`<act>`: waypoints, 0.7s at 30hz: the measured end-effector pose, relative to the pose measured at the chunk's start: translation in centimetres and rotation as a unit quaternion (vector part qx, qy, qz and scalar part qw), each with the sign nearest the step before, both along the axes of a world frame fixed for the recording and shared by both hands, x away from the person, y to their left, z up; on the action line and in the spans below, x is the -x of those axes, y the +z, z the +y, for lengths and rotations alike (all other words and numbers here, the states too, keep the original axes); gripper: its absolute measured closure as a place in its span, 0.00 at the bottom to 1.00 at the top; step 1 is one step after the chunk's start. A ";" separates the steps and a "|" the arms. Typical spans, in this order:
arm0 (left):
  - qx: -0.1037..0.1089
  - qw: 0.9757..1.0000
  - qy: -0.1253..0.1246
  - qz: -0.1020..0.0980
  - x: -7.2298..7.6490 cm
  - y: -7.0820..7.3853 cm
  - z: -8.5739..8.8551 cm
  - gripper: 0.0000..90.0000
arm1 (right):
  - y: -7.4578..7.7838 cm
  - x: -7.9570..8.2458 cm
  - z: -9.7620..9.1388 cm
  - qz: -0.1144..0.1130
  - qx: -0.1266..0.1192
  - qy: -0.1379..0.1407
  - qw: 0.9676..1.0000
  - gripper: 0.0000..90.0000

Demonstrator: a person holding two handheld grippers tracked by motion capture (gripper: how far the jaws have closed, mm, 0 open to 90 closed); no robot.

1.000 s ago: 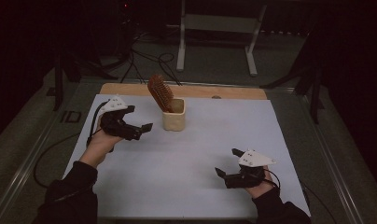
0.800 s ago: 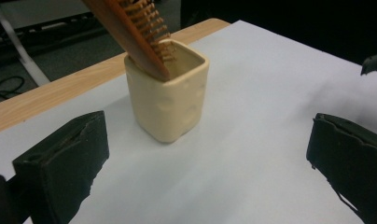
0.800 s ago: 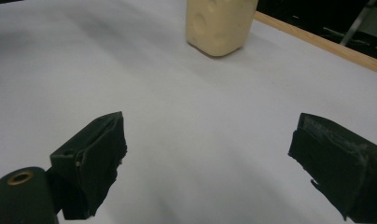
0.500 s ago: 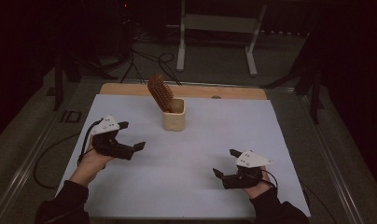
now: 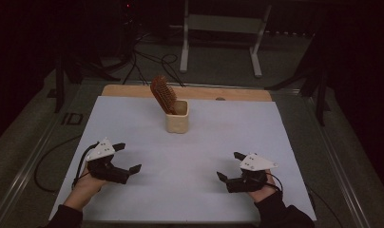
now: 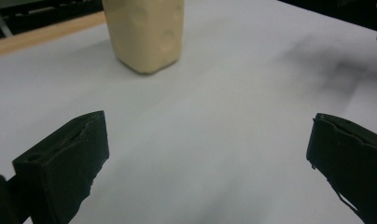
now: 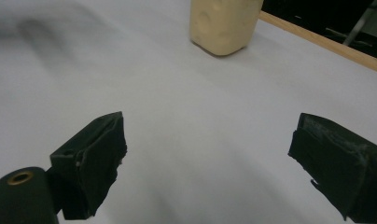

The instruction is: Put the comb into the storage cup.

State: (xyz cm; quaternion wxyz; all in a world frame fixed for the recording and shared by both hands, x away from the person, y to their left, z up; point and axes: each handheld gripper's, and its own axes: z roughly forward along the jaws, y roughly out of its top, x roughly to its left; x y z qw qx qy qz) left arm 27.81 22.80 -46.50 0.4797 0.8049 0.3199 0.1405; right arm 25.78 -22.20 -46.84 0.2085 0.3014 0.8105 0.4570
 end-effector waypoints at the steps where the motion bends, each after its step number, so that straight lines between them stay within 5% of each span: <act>1: 0.006 1.000 -0.004 0.005 0.4 -0.7 0.2 0.00 | 0.0 0.0 0.0 0.000 0.000 0.000 1.000 0.10; 12: -0.009 1.000 0.003 0.020 2.0 -3.9 1.0 0.00 | -0.1 0.1 0.0 0.002 0.004 0.005 1.000 0.10; 21: -0.025 0.999 0.023 0.029 3.1 -5.1 2.3 0.00 | -0.2 0.2 -0.1 0.003 0.002 0.004 1.000 0.10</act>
